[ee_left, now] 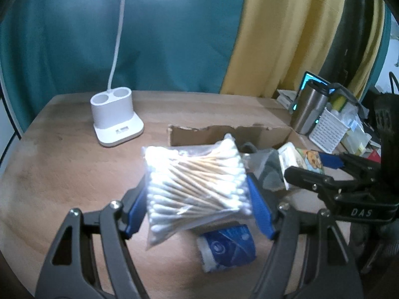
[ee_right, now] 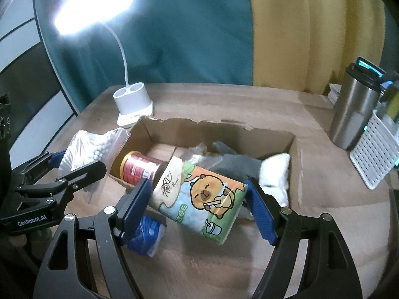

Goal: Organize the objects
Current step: 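Carry the swab bag and cartoon tissue pack into the box and open both tools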

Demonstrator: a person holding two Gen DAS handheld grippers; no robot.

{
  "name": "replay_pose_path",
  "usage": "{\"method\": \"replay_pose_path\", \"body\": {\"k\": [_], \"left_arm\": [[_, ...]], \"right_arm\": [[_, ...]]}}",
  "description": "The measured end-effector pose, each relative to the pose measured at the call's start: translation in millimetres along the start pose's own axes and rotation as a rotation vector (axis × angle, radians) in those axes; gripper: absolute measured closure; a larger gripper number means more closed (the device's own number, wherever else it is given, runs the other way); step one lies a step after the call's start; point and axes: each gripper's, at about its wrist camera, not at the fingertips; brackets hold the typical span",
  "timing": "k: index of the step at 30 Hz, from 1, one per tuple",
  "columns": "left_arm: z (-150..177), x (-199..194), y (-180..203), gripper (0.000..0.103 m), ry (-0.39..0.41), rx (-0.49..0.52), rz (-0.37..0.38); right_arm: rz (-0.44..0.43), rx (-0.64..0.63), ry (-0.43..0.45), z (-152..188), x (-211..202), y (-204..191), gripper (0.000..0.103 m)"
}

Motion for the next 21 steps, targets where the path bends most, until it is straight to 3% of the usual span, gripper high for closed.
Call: {"method": "replay_pose_path", "body": {"k": [21], "left_arm": [[-18,30,-52,0.03,-0.016,-0.062,0.011]], "right_arm": [[-0.038,-0.054,-0.063,-45,72,-42,0.024]]}}
Point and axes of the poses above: each gripper's, at about its wrist camera, not at the fingertips, and x roughly the way its jaws point, y to its right, z to its underside, and after that the axes turned 1 degree about x, right-handed
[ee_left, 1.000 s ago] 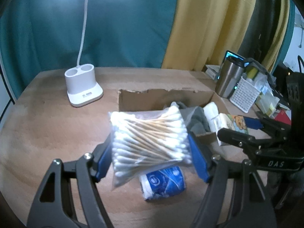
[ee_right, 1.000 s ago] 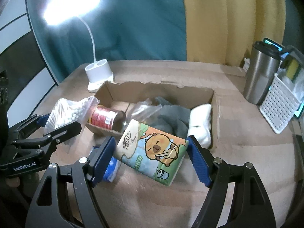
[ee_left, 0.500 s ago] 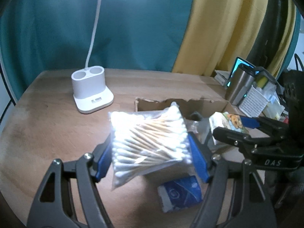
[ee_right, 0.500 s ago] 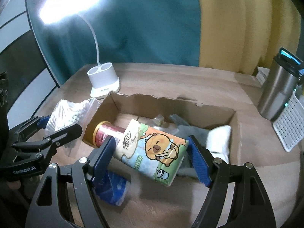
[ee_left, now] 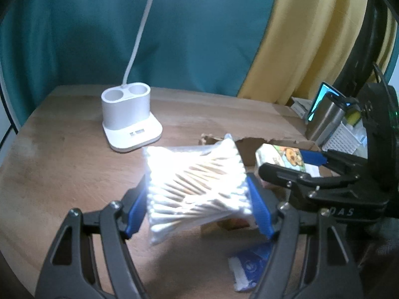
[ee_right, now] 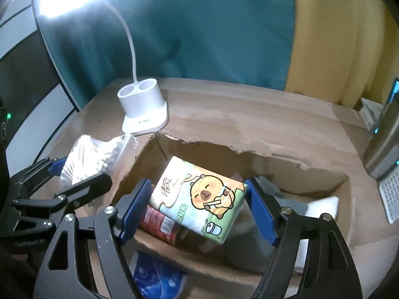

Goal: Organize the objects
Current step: 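Carry the swab bag and cartoon tissue pack into the box and open both tools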

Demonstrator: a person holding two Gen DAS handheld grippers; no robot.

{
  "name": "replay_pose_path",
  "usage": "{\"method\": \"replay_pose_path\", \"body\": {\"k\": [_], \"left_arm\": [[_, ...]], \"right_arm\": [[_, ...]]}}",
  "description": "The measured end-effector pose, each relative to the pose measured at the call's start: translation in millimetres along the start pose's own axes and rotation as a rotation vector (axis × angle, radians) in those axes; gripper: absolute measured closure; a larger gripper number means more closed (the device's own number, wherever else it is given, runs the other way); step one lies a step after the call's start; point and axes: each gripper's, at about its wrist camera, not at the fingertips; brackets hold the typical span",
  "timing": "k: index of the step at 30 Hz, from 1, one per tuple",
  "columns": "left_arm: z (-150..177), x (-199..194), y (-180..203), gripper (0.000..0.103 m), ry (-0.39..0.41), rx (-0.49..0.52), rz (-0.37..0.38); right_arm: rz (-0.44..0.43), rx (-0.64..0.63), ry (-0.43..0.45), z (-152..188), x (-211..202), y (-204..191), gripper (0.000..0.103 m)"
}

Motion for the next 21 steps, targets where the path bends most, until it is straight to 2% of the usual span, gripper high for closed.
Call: {"method": "replay_pose_path", "body": {"k": [14,18,21], "left_arm": [[-2,10,-23,0.03,-0.016,-0.042,-0.017],[-1,7,-26,0.03,-0.01,-0.052,-0.024],[-1,2,-26,0.03,-0.002,-0.054,-0.03]], "right_arm": [[-0.023,-0.007,-0.029,-19,35,-18,0.023],[-0.022,-0.012,-0.02,-19,38,-21,0.012],[-0.021,-0.011,-0.018,-18,37,-21,0.012]]}}
Point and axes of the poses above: each gripper's, at about its wrist camera, not at the fingertips, and x roughly the way its jaws point, y to its right, z to its underside, and after that the axes turned 1 degree about x, right-handed
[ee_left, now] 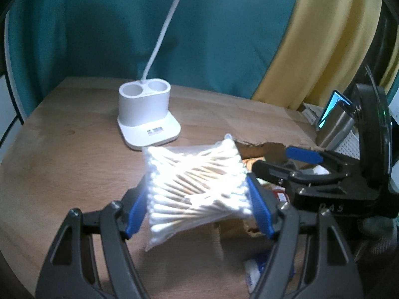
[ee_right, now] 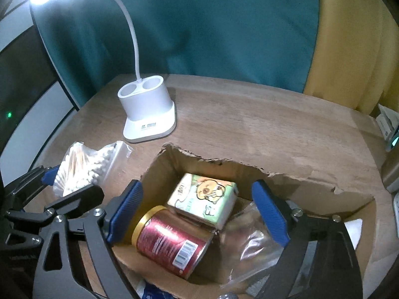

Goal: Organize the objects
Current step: 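Carry the swab bag and cartoon tissue pack into the box and open both tools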

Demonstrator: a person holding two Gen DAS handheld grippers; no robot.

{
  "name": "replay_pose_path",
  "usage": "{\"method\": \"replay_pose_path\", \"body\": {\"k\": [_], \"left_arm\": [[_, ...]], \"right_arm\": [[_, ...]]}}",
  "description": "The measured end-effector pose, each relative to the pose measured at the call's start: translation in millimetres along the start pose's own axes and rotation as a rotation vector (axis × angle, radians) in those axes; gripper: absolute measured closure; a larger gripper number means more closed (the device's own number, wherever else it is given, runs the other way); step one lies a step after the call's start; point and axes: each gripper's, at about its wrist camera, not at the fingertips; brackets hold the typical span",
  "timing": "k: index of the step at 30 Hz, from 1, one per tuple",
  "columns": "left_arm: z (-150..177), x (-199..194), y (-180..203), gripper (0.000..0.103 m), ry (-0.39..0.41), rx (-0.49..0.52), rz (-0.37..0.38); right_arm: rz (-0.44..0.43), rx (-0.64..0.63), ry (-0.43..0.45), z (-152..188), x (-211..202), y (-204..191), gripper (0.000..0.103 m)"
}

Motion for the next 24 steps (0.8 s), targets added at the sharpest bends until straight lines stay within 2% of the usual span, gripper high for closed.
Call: {"method": "replay_pose_path", "body": {"k": [8,24], "left_arm": [[2,-10,19,0.03,0.017,0.027,0.007],[7,0,81,0.03,0.008,0.093,0.033]], "right_arm": [[0.03,0.001,0.034,9,-23,10,0.012],[0.109,0.086,0.085,48,-80,78,0.012]]}}
Point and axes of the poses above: each gripper's, at about its wrist camera, not at the fingertips, and x roughly the way its jaws point, y to its right, z to its underside, and after that the axes turned 1 degree about x, right-handed
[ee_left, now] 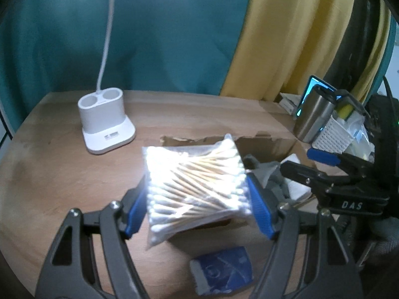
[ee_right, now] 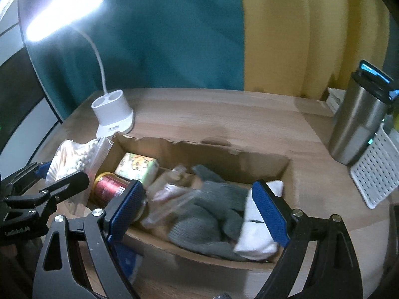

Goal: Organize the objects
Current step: 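Carry the swab bag and cartoon tissue pack into the box and open both tools, then move the right tool to the blue tissue pack on the table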

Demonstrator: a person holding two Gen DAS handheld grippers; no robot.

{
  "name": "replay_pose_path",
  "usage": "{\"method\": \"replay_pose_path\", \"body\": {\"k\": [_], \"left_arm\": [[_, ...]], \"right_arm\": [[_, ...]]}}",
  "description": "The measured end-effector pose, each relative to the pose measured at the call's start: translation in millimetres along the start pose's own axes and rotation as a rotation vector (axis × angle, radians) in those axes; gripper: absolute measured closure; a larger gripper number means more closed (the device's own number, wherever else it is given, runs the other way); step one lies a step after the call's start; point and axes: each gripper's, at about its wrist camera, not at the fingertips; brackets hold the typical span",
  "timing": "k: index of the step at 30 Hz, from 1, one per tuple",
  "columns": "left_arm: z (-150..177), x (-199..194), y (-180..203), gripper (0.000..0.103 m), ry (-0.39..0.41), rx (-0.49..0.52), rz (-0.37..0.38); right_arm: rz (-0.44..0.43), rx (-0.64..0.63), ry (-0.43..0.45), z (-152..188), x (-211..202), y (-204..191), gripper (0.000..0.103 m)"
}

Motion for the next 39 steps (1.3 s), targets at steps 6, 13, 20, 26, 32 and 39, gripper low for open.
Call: {"method": "replay_pose_path", "body": {"k": [6,13,20,26,32,39], "left_arm": [[-6,16,12,0.03,-0.021,0.015,-0.002],[-15,39,22,0.03,-0.039,0.034,-0.014],[-20,58,26,0.029,-0.071,0.047,-0.026],[-24,63,21,0.021,-0.083,0.038,-0.056],[-24,53,22,0.02,-0.064,0.044,-0.051],[-15,37,19,0.02,-0.049,0.037,-0.049]], "right_arm": [[0.003,0.022,0.003,4,-4,19,0.012],[0.001,0.045,0.01,4,-3,38,0.012],[-0.006,0.065,0.005,2,6,55,0.012],[-0.007,0.078,0.006,1,10,61,0.012],[-0.005,0.081,0.009,3,7,61,0.012],[-0.001,0.069,0.019,8,-3,53,0.012]]}}
Point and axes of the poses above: each gripper's, at about its wrist camera, not at the fingertips, and x roughly the way its jaws point, y to its right, z to its underside, and after that the axes turned 1 degree about x, right-handed
